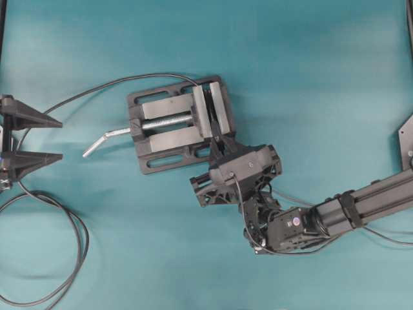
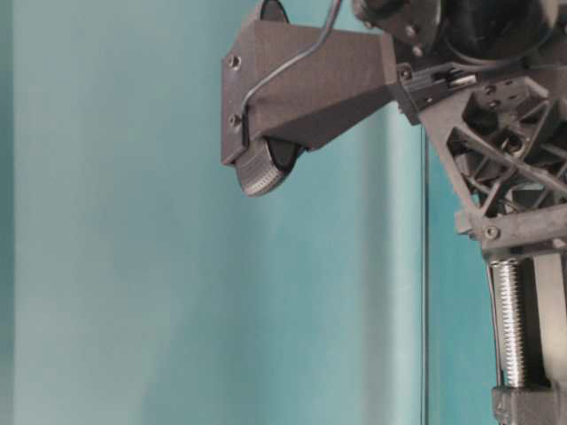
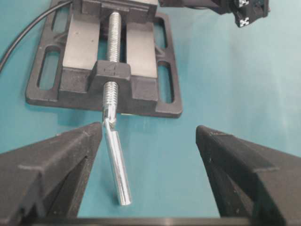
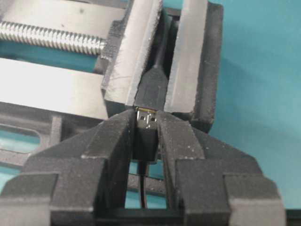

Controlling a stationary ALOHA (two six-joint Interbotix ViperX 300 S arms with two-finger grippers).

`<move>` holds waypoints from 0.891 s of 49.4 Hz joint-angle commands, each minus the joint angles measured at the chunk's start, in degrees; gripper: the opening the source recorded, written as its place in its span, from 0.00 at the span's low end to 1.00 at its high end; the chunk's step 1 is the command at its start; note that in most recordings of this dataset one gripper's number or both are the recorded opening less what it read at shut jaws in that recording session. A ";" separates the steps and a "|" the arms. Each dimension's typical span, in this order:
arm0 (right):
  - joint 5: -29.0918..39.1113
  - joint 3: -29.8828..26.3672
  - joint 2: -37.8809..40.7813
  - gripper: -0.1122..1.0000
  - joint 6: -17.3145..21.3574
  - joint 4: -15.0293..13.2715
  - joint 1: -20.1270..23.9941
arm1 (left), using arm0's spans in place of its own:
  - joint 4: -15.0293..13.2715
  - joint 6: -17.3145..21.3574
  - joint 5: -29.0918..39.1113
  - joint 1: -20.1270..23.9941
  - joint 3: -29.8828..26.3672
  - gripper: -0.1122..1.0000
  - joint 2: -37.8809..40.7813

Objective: Insert the USB cable into the fixed female connector.

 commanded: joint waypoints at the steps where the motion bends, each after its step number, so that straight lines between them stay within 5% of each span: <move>1: -0.18 0.35 -1.14 0.28 0.09 -0.44 -5.27 | 0.18 -0.70 -0.35 0.09 -0.62 0.97 0.79; 25: 7.82 1.05 -2.72 0.28 -0.35 -0.35 -2.72 | 0.18 -0.70 -0.35 0.09 -0.62 0.97 0.79; 44: 5.27 1.49 -4.48 0.28 -0.53 1.41 1.58 | 0.18 -0.62 -0.35 0.09 -0.70 0.97 0.79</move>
